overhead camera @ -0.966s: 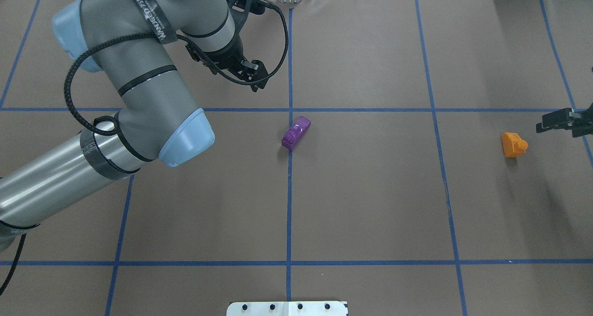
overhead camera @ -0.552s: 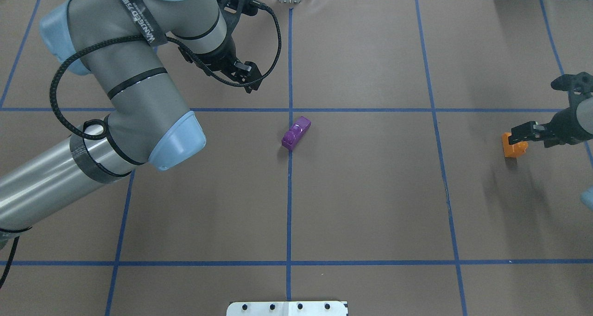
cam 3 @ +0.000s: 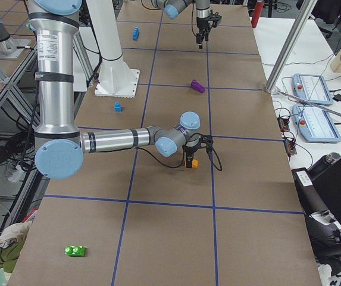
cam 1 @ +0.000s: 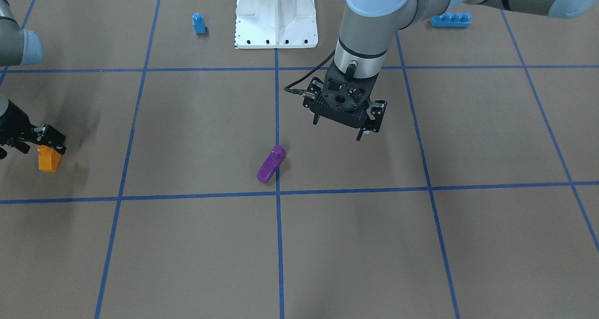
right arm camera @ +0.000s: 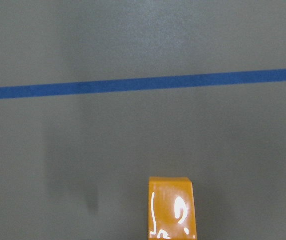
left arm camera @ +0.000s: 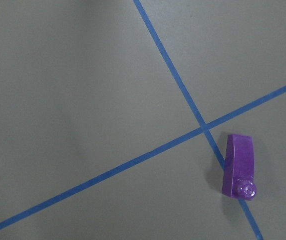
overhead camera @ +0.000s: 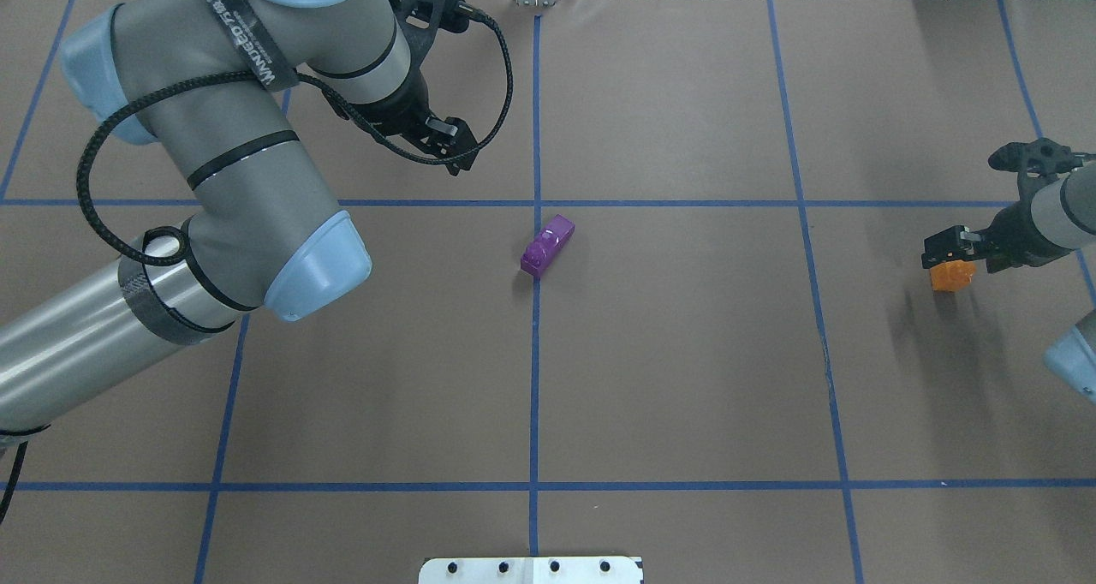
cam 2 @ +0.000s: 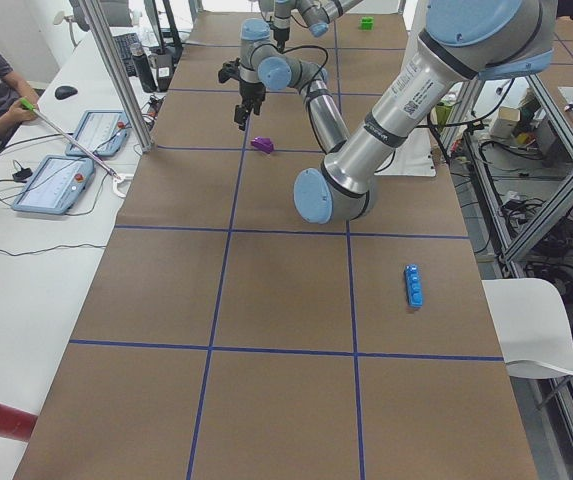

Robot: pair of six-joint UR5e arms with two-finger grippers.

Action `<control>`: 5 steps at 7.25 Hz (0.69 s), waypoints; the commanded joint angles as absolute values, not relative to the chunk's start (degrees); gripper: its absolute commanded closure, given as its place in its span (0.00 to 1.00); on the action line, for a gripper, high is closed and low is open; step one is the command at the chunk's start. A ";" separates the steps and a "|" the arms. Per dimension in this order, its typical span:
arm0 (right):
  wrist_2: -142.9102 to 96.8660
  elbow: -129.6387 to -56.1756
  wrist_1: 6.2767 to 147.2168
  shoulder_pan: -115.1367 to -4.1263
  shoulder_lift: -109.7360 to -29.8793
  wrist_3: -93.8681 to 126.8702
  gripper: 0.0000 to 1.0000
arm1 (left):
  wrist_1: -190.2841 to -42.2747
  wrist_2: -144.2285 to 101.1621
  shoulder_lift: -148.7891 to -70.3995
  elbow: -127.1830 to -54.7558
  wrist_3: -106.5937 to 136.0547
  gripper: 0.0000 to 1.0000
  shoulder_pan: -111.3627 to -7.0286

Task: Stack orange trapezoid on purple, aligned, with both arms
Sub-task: 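Close the right gripper on the orange trapezoid block while the left arm withdraws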

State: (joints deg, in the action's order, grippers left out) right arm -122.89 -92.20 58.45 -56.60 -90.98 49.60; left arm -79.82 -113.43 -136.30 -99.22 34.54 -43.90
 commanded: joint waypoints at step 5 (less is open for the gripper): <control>-123.57 -89.30 58.53 -55.90 -89.74 49.13 0.46 | -79.89 -113.47 -135.70 -99.40 34.54 0.00 -43.86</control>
State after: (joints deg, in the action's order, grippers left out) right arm -123.43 -89.32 58.41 -55.95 -89.64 49.14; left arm -79.89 -113.40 -135.75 -99.39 34.54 -43.86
